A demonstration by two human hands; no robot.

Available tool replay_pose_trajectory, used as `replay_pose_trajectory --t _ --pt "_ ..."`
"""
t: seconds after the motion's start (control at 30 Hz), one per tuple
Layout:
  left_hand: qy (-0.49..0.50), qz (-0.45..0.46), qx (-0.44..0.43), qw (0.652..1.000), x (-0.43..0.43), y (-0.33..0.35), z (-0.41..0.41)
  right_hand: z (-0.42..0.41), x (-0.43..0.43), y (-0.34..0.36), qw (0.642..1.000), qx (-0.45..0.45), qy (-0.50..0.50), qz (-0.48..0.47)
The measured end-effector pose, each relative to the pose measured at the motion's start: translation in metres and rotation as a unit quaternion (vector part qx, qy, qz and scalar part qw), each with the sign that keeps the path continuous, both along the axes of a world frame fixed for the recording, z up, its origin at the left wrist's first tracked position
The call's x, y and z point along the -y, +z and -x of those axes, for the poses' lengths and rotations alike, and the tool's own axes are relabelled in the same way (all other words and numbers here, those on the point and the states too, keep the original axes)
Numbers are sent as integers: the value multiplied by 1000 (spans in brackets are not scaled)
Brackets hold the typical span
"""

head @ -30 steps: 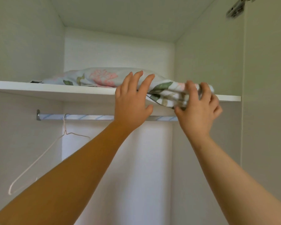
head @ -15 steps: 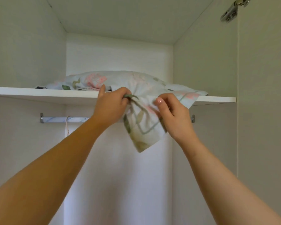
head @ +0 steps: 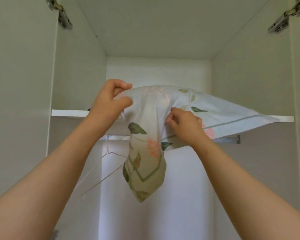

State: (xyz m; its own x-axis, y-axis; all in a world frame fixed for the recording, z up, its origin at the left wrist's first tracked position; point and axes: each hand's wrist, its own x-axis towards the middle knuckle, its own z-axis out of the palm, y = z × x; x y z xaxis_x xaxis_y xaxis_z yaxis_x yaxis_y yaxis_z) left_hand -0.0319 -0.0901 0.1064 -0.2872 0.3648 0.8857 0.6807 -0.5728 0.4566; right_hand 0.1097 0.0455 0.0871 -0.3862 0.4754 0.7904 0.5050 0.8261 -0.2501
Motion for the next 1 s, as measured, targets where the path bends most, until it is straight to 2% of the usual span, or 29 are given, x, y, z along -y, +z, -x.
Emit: replay_pose_trajectory --t 0.03,0.1,0.13,0.2,0.27,0.37,0.43,0.53,0.6,0.7,0.8,0.87,0.93,1.0 --pt "90 62 -97 989 -3 3 -8 3 3 0 1000 -9 10 10" --pt "265 187 -259 910 -18 9 -20 4 6 1 999 -43 21 15" --pt "315 221 -303 872 -28 12 -25 3 7 0 997 -64 29 18" --pt "358 261 -323 837 -49 16 -29 0 8 0 994 -97 47 32" --pt "382 263 -301 833 -64 18 -26 -4 8 -1 990 -118 62 51" --pt "448 136 -301 831 -65 15 -18 -11 8 -2 984 -141 79 70" --pt "439 83 -315 838 -56 9 -8 -16 11 0 984 -147 84 63" --pt "358 55 -314 878 -30 -3 12 -18 14 8 990 -127 57 -2" --pt "330 22 -310 891 -3 -12 24 -18 17 15 994 -91 32 -43" --pt "300 31 -251 920 37 -25 41 -20 21 25 992 -63 8 -113" --pt "270 120 -211 932 62 -34 50 -14 30 34 977 -50 -3 -205" --pt "218 165 -157 949 69 -30 52 -6 31 42 971 -49 -24 -232" --pt "98 141 -63 983 71 -17 47 3 28 50 972 -37 -54 -228" --pt "36 80 -5 996 61 -2 38 10 23 50 974 -25 -72 -216"
